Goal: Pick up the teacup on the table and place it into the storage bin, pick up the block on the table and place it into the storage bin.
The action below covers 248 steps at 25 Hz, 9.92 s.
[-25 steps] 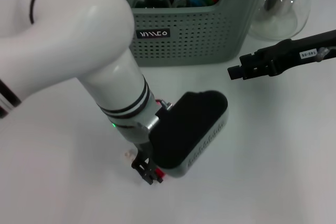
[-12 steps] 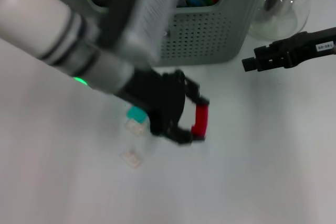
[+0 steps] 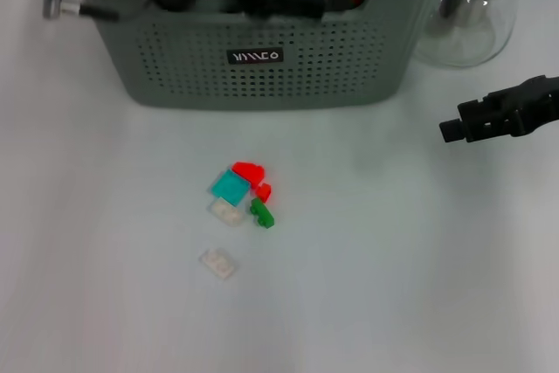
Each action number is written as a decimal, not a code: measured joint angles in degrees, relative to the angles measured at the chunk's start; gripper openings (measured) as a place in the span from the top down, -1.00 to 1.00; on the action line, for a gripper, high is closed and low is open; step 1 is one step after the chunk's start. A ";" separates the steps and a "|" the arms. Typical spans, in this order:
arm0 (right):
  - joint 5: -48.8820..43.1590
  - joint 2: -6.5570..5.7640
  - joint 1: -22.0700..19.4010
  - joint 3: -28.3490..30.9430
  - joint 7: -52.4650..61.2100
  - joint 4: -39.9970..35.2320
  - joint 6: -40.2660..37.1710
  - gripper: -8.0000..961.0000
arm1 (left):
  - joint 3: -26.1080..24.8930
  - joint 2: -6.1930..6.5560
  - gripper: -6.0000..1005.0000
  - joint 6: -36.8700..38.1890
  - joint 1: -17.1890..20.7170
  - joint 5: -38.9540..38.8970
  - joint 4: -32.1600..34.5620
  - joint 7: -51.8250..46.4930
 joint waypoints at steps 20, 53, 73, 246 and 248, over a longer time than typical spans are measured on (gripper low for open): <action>-0.04 0.47 0.31 -0.04 -4.02 0.10 -0.31 -0.37 | 1.35 5.89 -0.29 -38.91 -23.81 14.27 -33.85 -15.56; -0.04 1.88 0.66 -1.40 -4.71 0.10 -0.47 -0.37 | 12.46 0.85 -0.31 -58.56 -25.35 14.29 -43.52 -15.96; 0.03 2.48 0.97 -0.78 -5.60 0.56 0.41 -0.37 | -3.75 -0.64 -0.73 -7.58 -0.78 -8.84 6.21 -2.28; -0.86 1.97 4.54 -1.40 -3.46 1.75 1.88 -0.37 | 2.37 2.44 0.14 -5.58 -5.29 25.45 12.44 -33.56; -0.88 1.94 4.72 -1.40 -3.46 1.95 1.88 -0.37 | 1.90 4.34 0.14 -10.45 -8.53 27.62 4.27 -33.98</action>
